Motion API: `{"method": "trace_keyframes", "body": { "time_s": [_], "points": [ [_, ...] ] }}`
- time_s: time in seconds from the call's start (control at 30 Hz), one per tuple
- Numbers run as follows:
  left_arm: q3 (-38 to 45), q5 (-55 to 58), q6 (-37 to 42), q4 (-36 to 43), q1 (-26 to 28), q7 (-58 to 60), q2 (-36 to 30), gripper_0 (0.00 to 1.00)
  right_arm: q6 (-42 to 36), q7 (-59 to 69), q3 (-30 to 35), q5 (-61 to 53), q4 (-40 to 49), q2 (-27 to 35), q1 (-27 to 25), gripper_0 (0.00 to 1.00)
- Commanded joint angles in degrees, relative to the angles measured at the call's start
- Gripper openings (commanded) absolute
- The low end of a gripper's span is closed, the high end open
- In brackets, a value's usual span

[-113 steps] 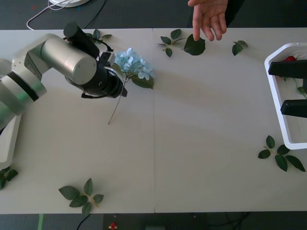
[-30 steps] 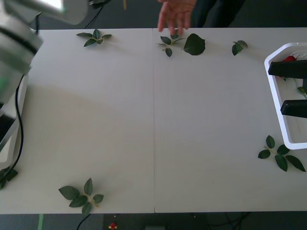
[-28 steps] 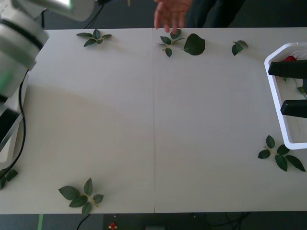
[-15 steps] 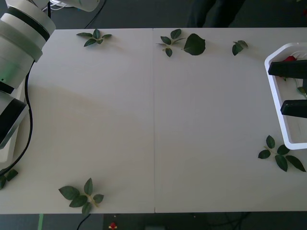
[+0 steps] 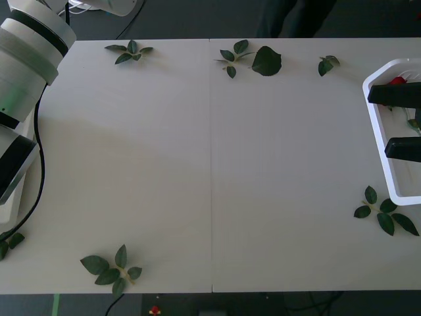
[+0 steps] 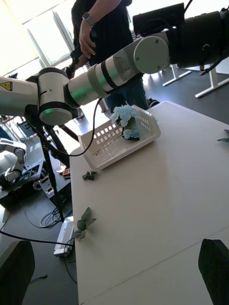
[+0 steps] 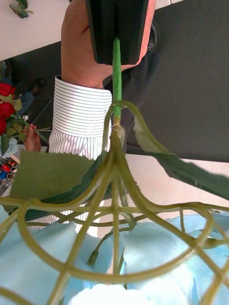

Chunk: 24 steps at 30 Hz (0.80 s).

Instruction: Place the red flowers into the right box and the blue flowers into the left box. If a person shows an open palm, hand one flower to the person first, then continue sorting.

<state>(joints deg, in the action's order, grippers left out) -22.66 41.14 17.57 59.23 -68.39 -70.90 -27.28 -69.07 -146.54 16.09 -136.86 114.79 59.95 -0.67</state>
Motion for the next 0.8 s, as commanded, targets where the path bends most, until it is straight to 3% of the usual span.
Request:
{"method": "trace_keyframes", "body": {
  "time_s": [0.03,0.8],
  "points": [
    [1.13,0.43,-0.95,0.53,-3.15,-3.63,0.39,1.00,0.08,-0.06,1.05,-0.78,1.48,1.40,-0.47,1.00],
    [0.60,0.87,-0.25,2.82,-1.30,-4.25,-0.23,1.00,0.08,-0.06,1.05,-0.78,1.48,1.40,-0.47,1.00]
  ]
}}
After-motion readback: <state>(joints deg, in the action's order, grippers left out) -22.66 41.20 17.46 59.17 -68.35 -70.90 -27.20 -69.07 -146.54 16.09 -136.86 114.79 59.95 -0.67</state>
